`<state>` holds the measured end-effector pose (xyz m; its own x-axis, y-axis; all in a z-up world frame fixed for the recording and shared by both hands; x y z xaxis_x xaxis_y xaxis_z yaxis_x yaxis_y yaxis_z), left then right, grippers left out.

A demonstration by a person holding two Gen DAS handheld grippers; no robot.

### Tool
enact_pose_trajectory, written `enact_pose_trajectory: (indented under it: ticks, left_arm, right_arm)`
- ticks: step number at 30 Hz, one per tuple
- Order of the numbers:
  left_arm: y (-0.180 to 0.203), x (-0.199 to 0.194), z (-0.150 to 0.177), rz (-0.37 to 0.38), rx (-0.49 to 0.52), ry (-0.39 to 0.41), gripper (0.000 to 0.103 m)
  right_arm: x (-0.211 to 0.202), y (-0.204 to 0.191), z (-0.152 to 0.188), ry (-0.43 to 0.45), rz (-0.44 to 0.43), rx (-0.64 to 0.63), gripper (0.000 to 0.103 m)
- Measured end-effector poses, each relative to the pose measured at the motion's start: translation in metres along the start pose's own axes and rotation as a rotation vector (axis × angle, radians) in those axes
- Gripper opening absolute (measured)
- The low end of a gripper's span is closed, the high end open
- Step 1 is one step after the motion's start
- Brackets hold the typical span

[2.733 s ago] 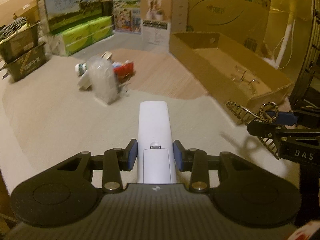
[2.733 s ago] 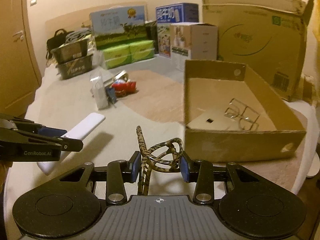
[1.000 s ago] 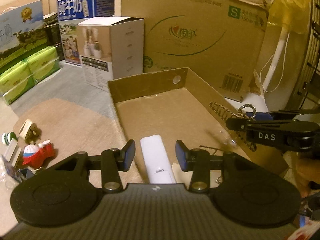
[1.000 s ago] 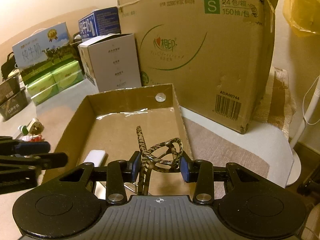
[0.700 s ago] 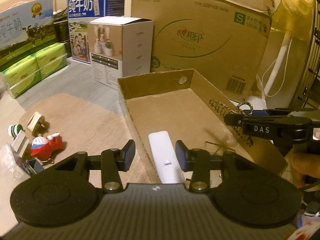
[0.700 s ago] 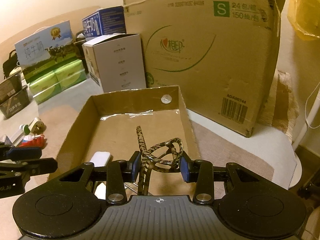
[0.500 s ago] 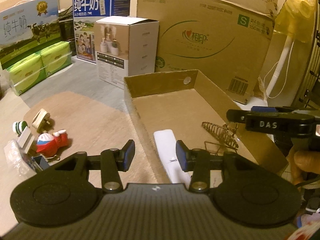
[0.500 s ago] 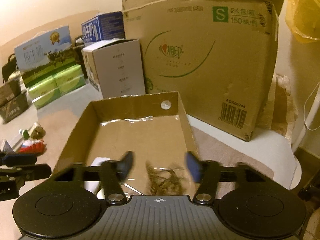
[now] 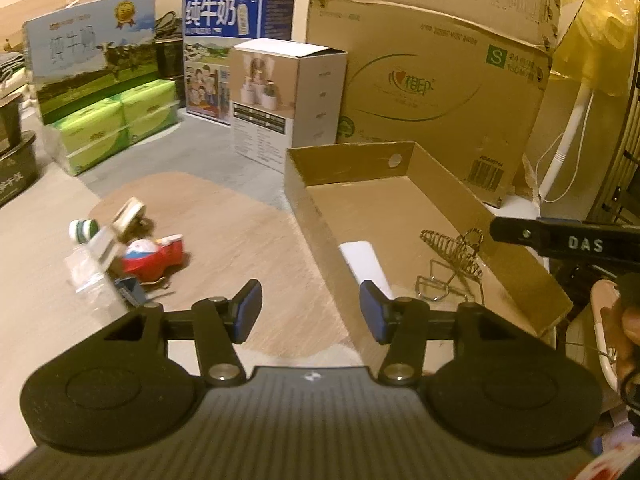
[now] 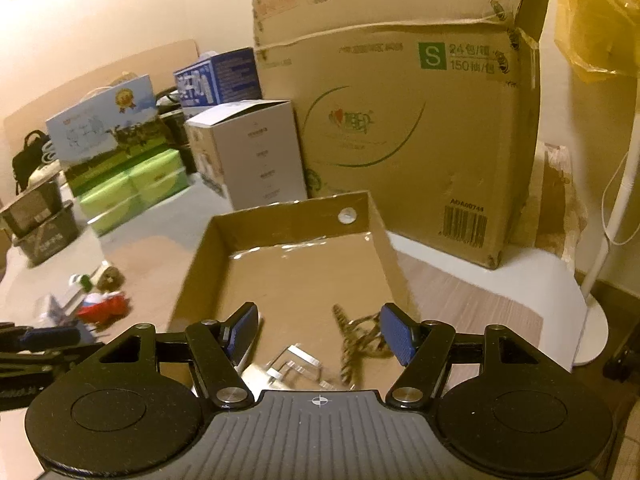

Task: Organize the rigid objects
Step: 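Withdraw both grippers from the cardboard box toward the remaining items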

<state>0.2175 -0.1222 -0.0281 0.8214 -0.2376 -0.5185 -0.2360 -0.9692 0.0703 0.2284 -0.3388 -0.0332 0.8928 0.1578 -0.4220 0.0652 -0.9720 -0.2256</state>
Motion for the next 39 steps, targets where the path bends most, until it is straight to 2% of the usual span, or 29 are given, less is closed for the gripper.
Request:
enact_pose_trajectory:
  ticks: [10,19,29,39]
  left_arm:
    - [-0.032,-0.046,0.016,-0.054,-0.018,0.007,0.061]
    - [-0.071,-0.084,0.039,-0.140,-0.030,0.004,0.072]
    - [-0.112,-0.107,0.052,-0.219,-0.056,0.002,0.074]
    - [-0.129,-0.099,0.052,-0.236,-0.050,-0.001,0.074]
  right_arm:
    - [-0.044,-0.038,0.028,-0.026,-0.032,0.020,0.069]
    - [-0.073,-0.076,0.056,-0.052,-0.082,0.036,0.070]
    - [-0.080,-0.107,0.066,-0.064,-0.127,-0.009,0.070]
    - [-0.067,-0.134,0.065,-0.065,-0.164,-0.060,0.070]
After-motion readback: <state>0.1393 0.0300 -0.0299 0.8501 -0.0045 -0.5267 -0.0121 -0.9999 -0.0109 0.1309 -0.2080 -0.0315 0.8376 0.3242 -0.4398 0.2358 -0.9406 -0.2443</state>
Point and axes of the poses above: each gripper's, at about its wrist camera, not at the fingertips, and x roughly the way its jaws point, y to its right, z to its underside, the point moved 6 cm from there along x, roughly the way its jaws point, and after that the axes turned 11 degrees about y, right-handed, at the moved point
